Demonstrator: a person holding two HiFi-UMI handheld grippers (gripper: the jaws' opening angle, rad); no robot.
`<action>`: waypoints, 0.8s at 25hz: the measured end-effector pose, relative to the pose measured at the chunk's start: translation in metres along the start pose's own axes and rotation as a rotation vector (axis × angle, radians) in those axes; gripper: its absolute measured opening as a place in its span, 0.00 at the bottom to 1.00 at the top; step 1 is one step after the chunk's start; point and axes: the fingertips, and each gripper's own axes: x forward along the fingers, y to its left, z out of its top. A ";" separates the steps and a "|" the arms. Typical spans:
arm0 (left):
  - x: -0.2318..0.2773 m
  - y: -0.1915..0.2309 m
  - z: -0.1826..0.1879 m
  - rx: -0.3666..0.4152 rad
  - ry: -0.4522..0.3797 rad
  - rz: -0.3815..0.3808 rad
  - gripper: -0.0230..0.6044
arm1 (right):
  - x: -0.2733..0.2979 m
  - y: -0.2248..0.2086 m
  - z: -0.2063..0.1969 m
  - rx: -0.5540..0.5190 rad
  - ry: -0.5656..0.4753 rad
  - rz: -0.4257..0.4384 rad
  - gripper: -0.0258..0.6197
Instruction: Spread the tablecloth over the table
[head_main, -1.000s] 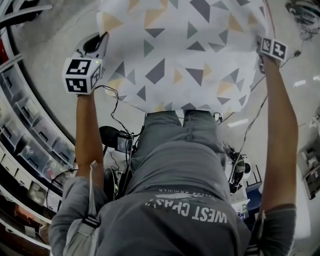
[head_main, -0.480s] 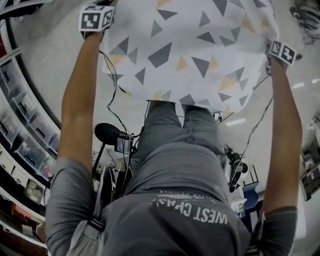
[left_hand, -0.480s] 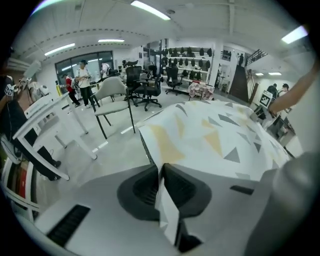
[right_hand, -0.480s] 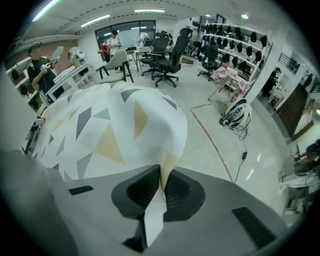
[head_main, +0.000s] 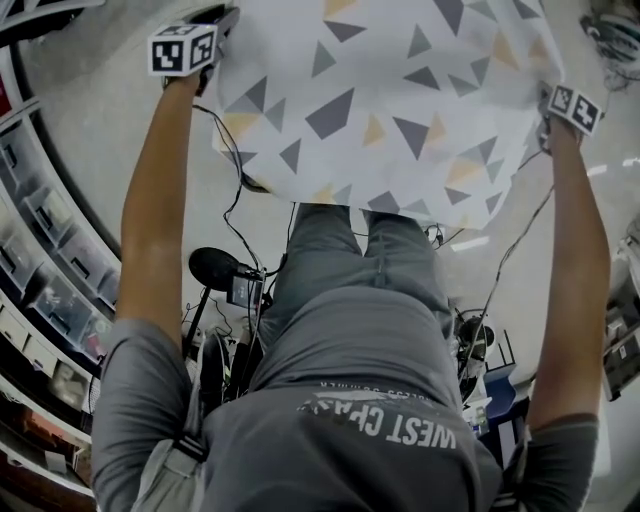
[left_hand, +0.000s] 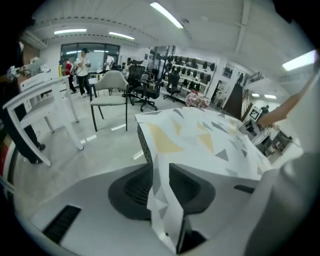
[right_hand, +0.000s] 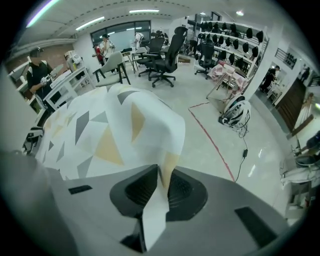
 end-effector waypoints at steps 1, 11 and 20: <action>-0.010 -0.001 -0.007 -0.047 -0.021 -0.027 0.18 | 0.001 0.001 0.000 0.011 -0.003 0.020 0.15; -0.100 -0.048 -0.131 -0.458 -0.093 -0.185 0.28 | -0.019 0.012 -0.024 0.078 -0.098 0.147 0.46; -0.134 -0.121 -0.209 -0.521 -0.002 -0.289 0.28 | -0.051 0.026 -0.075 -0.013 -0.133 0.103 0.43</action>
